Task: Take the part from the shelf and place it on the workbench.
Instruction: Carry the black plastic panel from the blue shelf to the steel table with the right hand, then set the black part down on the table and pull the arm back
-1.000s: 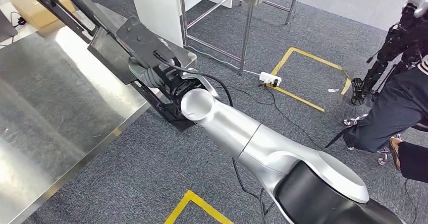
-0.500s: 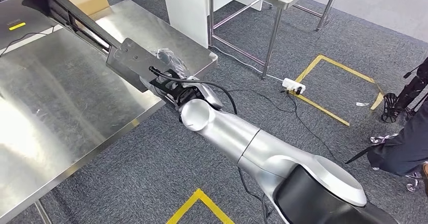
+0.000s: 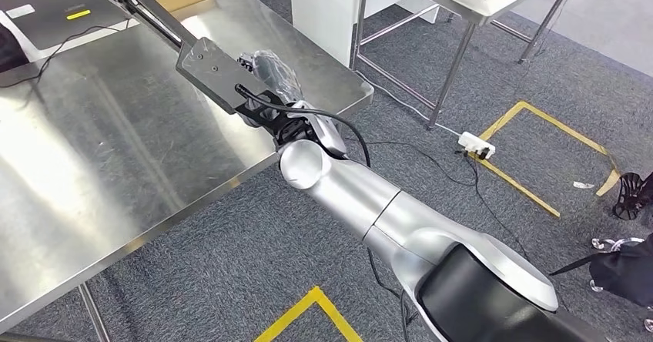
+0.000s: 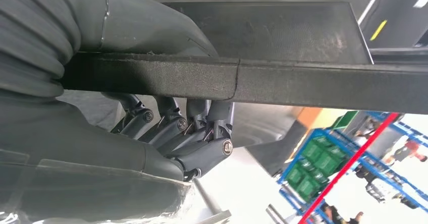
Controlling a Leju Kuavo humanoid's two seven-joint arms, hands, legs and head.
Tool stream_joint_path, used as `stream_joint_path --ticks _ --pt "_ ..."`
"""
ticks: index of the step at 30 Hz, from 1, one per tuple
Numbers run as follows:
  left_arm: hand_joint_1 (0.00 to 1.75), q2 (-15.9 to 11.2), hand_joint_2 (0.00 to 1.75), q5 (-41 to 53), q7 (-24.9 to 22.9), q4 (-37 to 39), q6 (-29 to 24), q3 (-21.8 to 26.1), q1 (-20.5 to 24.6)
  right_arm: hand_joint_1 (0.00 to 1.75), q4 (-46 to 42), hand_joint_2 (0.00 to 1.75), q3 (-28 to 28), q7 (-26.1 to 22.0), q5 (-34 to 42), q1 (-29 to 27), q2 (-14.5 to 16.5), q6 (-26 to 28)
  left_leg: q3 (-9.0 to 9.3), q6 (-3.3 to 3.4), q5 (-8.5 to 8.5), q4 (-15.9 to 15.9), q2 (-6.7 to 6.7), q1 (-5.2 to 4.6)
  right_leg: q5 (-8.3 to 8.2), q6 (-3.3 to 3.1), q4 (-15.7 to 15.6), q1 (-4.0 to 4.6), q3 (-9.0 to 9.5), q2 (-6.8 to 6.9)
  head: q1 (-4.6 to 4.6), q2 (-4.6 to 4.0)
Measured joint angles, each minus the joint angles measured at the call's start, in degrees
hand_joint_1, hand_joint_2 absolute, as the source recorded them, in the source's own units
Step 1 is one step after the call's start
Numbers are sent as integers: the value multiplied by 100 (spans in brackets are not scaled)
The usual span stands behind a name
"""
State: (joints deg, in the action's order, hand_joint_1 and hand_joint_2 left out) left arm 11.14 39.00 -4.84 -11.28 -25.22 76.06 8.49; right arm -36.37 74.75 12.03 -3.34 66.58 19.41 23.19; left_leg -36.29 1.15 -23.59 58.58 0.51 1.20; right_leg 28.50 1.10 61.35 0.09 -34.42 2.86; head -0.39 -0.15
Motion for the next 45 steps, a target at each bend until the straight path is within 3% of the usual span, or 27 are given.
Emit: stream_joint_path --ticks 3,4,5,7,9,11,12,13,15,17,19,20,21,23,25,28,30,31,33,35,36,37,39,41,43,45 --pt "0 -10 175 0 31 0 4 0 6 175 34 175 -74 -20 -66 -10 -16 11 -10 65 11 -4 -144 -2 455 -35 1186 -15 -583 -230 14 0" --pt "0 -11 175 0 40 0 7 0 6 175 51 175 -87 -18 -95 -17 -19 13 -12 70 12 -4 -206 -7 514 -24 1433 -14 -714 -253 16 0" --pt "0 -13 175 0 53 0 12 0 5 175 67 175 -94 -11 -135 -21 -19 14 -12 71 14 -3 -268 -11 479 0 1448 -12 -733 -268 19 0" --pt "0 -20 175 1 81 0 32 1 6 175 90 175 -108 19 -244 -14 -14 16 -9 65 19 -1 -390 -15 186 51 805 -13 -438 -344 22 0" --pt "0 -24 175 1 105 0 51 1 7 175 107 175 -127 50 -330 5 -11 18 -21 37 25 11 -495 -25 -110 41 -2 -18 -53 -527 25 0" --pt "0 -25 175 1 116 0 56 0 1 175 124 175 -144 66 -356 15 -6 19 -45 -22 40 11 -579 -20 -213 -8 -301 -5 96 -605 20 0" --pt "0 -27 175 1 119 0 56 0 -4 175 130 175 -151 70 -362 16 -1 19 -55 -60 53 -2 -621 -10 -230 -35 -311 -6 105 -558 17 0" --pt "0 -33 175 1 121 0 56 0 -8 175 134 175 -159 73 -370 17 5 19 -67 -95 53 -3 -610 2 -251 -66 -333 -19 117 -518 14 0" --pt "0 -43 175 4 128 0 61 0 -10 175 137 175 -174 86 -415 29 9 23 -170 -152 -93 199 -414 -2 -288 -135 -389 -58 152 -421 -6 0" --pt "0 -48 175 7 138 0 76 0 -8 175 139 175 -181 136 -517 40 9 36 -474 -200 -441 842 -170 -3 -292 -173 -407 -64 169 -319 -27 0" --pt "0 -52 175 8 143 0 89 1 -9 175 147 175 -181 194 -613 34 8 45 -786 -246 -666 1467 -103 15 -282 -182 -404 -59 168 -218 -32 0" --pt "0 -60 175 8 143 0 91 1 -10 175 151 175 -181 214 -643 29 8 44 -815 -264 -630 1516 -85 25 -278 -185 -403 -61 167 -169 -36 0" --pt "0 -68 175 7 143 0 90 2 -11 175 155 175 -182 230 -672 26 8 40 -730 -277 -500 1347 -60 37 -271 -180 -401 -64 170 -124 -37 0" --pt "0 -84 175 0 143 0 75 2 -7 175 156 175 -192 259 -743 29 9 19 -322 -296 -157 595 97 47 -243 -145 -382 -54 177 -49 -39 0" --pt "0 -81 175 -16 143 1 35 3 2 175 156 175 -219 277 -813 34 8 -20 -51 -252 -11 84 202 26 -207 -91 -355 -8 174 6 -37 0" --pt "0 -72 175 -50 148 2 -15 8 9 175 153 175 -242 270 -866 33 10 -69 -37 -117 -10 9 92 -12 -172 -24 -359 32 185 103 -20 0" --pt "0 -66 175 -66 163 2 -21 10 10 175 147 175 -252 262 -883 29 8 -84 -21 -21 15 -17 10 -8 -57 8 -183 11 112 42 -17 0" --pt "0 -65 175 -68 171 1 -23 10 13 175 145 175 -258 258 -891 24 3 -87 -13 18 25 -28 -30 2 72 5 83 -4 -15 -43 -9 0" --pt "0 -63 175 -69 184 1 -23 10 17 175 144 175 -263 253 -902 -5 -7 -90 -15 61 29 -30 -121 5 394 -22 907 -24 -414 -204 7 0" --pt "0 -62 175 -68 204 2 -14 11 15 175 148 175 -266 252 -915 -52 -11 -99 -17 65 29 -28 -232 3 516 2 1412 -27 -685 -251 15 0" --pt "0 -63 175 -66 221 2 -8 11 15 175 151 175 -269 252 -928 -69 -9 -105 -16 63 30 -27 -293 2 442 35 1331 -26 -661 -266 16 0" --pt "0 -64 175 -62 237 2 -1 11 15 175 155 175 -278 252 -947 -76 -8 -113 -15 60 32 -25 -354 2 296 71 1028 -30 -526 -296 16 0" --pt "0 -68 175 -46 260 2 12 11 13 175 162 175 -312 247 -992 -75 -7 -120 -21 36 38 -16 -472 -3 -40 105 183 -44 -131 -450 19 0" --pt "0 -73 175 -27 268 2 20 11 2 175 173 175 -348 243 -1025 -74 -7 -125 -45 -17 50 -14 -559 -9 -201 72 -268 -49 77 -545 16 0" --pt "0 -82 175 -5 274 1 20 11 -25 175 183 175 -372 242 -1059 -77 2 -148 -66 -97 71 -33 -617 10 -236 1 -318 -44 97 -488 13 0" --pt "0 -96 175 26 287 2 27 10 -47 175 188 175 -406 238 -1114 -77 9 -180 -127 -166 -4 78 -486 17 -273 -86 -363 -66 126 -411 4 0"
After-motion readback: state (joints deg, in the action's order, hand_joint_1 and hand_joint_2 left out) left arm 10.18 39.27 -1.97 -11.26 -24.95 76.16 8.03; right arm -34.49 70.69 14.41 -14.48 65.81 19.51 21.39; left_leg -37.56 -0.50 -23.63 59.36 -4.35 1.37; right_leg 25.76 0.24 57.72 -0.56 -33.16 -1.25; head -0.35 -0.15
